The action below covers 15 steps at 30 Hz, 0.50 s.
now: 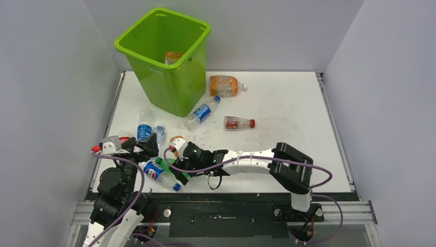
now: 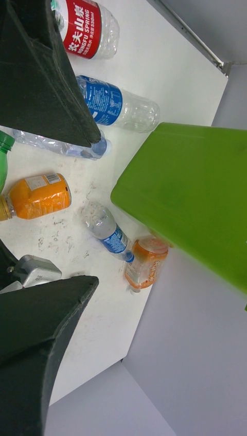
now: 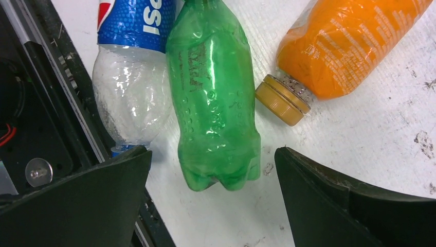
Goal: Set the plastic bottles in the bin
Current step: Pick up the plastic bottle at the center of the board.
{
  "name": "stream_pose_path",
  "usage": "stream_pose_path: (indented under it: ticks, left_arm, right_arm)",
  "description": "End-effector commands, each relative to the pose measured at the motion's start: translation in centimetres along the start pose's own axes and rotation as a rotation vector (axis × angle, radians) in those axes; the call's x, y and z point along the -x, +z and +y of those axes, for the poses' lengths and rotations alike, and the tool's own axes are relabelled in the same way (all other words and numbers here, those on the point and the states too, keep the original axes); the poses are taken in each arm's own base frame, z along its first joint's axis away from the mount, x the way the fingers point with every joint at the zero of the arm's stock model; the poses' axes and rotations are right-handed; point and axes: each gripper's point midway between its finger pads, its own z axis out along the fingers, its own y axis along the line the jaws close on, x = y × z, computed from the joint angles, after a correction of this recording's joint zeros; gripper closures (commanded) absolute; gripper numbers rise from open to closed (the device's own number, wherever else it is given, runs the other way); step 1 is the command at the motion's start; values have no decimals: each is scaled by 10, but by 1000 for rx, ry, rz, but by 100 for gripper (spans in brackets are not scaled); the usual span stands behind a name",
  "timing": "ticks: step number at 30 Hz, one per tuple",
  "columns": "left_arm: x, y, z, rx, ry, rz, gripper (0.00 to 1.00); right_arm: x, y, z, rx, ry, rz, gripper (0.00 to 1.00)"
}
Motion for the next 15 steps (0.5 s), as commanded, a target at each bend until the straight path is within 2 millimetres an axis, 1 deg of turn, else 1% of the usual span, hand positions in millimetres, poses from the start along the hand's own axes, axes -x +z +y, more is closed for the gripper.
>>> stream_pose_path:
  ticks: [1,5,6,9,10,13,15]
  left_arm:
    - [12,-2,-11,-45,-29,-32,4]
    - [11,-1,-11,-45,-27,-27,4]
    - [11,-1,-11,-46,-26,-27,4]
    - [10,0,-11,-46,-22,-23,4]
    - [10,0,-11,-46,-22,-21,4]
    - [8,1,-11,-44,-17,-14,4]
    - [8,1,-11,-42,-16,-13,4]
  right_arm:
    - [6,10,-4,10,-4,-8,4]
    - [3,18,-9,11,-12,10,2]
    - [2,20,-10,12,-14,16,0]
    - [-2,25,-10,24,-14,28,13]
    - [-3,25,-9,29,-12,27,19]
    - [-2,22,-7,41,-6,0,36]
    - [2,15,-6,49,-6,-23,46]
